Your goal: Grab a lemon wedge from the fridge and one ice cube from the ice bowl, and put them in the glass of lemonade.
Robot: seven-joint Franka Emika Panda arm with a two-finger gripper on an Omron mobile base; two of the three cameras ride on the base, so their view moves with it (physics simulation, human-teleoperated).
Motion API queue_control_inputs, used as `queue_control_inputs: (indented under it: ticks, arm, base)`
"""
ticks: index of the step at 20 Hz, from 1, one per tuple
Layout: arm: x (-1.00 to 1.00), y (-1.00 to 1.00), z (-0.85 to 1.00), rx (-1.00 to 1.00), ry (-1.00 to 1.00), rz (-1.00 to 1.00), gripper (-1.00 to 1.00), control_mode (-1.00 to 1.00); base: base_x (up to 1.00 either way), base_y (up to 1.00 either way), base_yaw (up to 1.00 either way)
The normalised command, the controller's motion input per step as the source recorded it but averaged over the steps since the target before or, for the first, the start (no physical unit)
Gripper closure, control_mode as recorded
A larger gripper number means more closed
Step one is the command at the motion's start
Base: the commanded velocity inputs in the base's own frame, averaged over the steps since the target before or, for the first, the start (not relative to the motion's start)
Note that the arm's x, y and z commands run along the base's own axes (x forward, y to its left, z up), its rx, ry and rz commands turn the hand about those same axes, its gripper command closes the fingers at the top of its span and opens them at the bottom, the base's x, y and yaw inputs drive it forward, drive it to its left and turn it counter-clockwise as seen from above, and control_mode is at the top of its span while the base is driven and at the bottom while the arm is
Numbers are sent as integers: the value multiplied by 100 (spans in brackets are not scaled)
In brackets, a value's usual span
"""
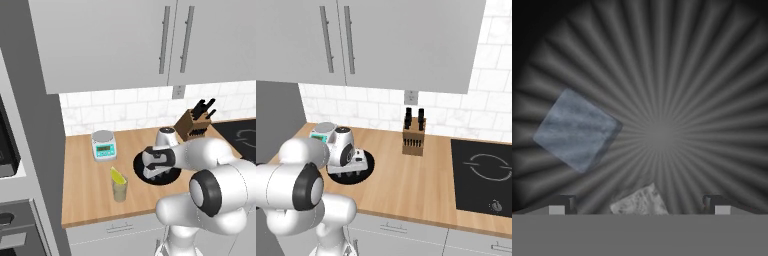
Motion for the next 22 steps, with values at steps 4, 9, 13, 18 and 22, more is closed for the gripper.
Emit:
queue_control_inputs:
  ticks: [4, 9, 13, 18, 22]
  arm:
    - [0, 0, 0, 0, 0, 0, -100, -100]
    - [0, 0, 0, 0, 0, 0, -100, -100]
    - [0, 0, 0, 0, 0, 0, 100, -100]
    - [0, 0, 0, 0, 0, 0, 100, -100]
    - [0, 0, 0, 0, 0, 0, 100, -100]
  base:
    - [0, 0, 0]
    - [0, 0, 0]
    - [0, 0, 0]
    - [0, 0, 0]
    - [0, 0, 0]
